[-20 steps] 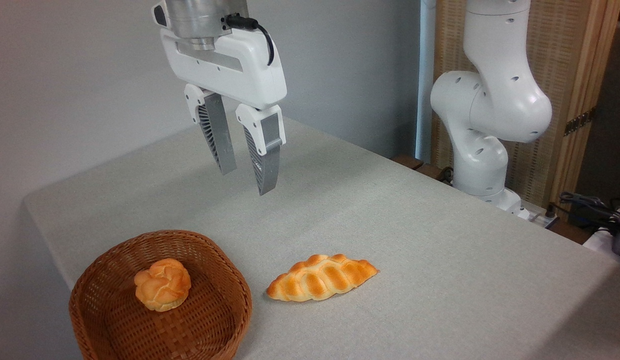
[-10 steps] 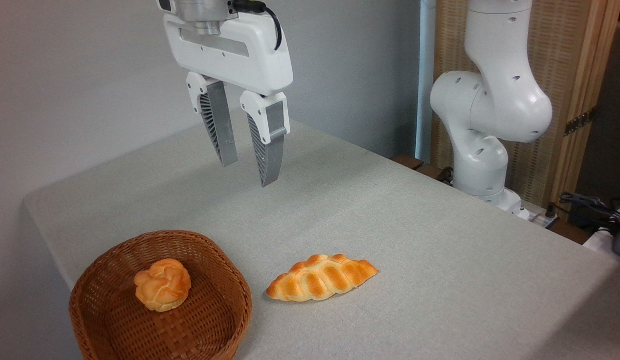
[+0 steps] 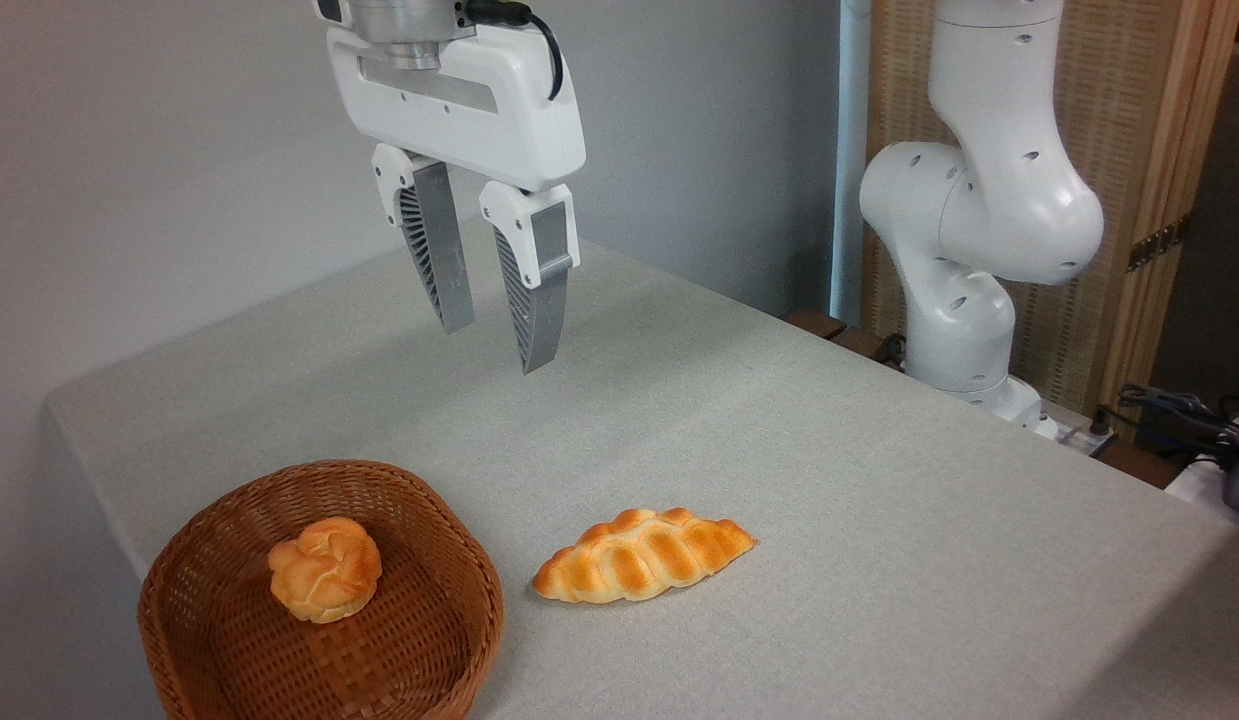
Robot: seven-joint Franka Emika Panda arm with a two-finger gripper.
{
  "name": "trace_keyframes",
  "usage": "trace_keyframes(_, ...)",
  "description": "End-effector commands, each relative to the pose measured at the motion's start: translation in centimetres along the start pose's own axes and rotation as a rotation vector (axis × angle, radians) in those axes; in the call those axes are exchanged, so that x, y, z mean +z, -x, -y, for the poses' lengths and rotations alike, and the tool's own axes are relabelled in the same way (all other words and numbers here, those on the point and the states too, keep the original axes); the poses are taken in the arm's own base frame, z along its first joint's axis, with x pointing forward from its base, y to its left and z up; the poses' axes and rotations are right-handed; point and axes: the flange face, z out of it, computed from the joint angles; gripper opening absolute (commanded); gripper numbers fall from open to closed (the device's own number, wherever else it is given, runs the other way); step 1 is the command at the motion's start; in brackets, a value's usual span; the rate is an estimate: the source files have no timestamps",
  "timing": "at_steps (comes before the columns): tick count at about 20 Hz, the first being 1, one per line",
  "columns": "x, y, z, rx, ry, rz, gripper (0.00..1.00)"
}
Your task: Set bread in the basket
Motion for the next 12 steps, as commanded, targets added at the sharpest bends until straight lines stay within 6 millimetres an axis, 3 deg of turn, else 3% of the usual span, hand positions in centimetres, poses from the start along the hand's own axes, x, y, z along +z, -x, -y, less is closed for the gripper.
trace_keyframes(1,-0.44,0.43,0.05,-0.006,0.007,0.012,1.00)
trace_keyframes(12,-0.38,0.79,0.51,-0.016,0.007,0.012,1.00)
